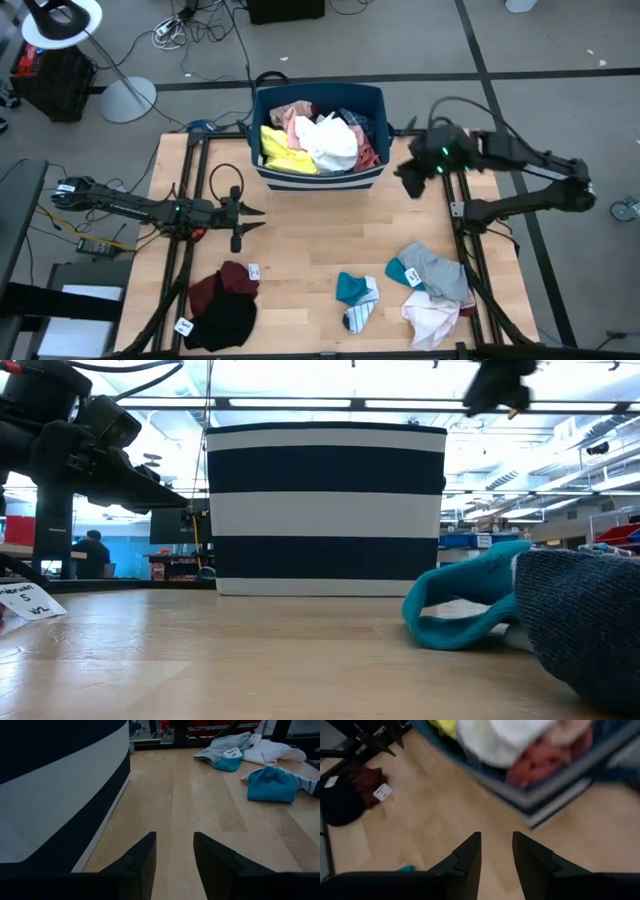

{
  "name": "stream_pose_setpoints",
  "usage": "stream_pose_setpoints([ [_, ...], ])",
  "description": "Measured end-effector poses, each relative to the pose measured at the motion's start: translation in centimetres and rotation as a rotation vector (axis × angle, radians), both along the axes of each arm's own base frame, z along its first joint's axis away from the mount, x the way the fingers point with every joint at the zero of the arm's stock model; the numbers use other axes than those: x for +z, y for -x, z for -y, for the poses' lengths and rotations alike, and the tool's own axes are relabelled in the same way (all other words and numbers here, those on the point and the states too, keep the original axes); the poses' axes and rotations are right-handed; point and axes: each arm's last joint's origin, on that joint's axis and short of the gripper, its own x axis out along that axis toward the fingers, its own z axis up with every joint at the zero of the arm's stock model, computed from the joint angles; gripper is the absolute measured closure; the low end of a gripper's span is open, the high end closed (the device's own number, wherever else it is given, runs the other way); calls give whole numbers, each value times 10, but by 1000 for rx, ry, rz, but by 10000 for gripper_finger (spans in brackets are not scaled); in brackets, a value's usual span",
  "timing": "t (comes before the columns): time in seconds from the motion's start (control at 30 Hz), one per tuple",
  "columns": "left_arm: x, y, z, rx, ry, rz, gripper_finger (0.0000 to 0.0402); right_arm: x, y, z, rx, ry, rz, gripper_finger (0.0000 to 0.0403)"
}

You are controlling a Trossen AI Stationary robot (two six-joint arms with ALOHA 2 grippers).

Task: Sort clothes
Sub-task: Put the blue sock into the blue laundry bin

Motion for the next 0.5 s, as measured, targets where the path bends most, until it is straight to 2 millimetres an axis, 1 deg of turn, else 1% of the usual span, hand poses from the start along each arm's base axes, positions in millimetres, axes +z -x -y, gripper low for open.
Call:
stream_pose_setpoints([
  [0.13, 0, 0, 0, 0, 0, 1, 265, -26, 23, -25, -47, -88, 23, 291],
  [0.27, 0, 0, 0, 0, 1, 1, 265, -57, 32, -45, -72, -136, 11, 292],
  [0.37, 1, 0, 0, 1, 3, 6, 265, -82, 25, -60, -21, -128, 23, 293],
  [0.5, 2, 0, 0, 1, 4, 18, 265, -113, 3, -81, 106, -113, 105, 294],
])
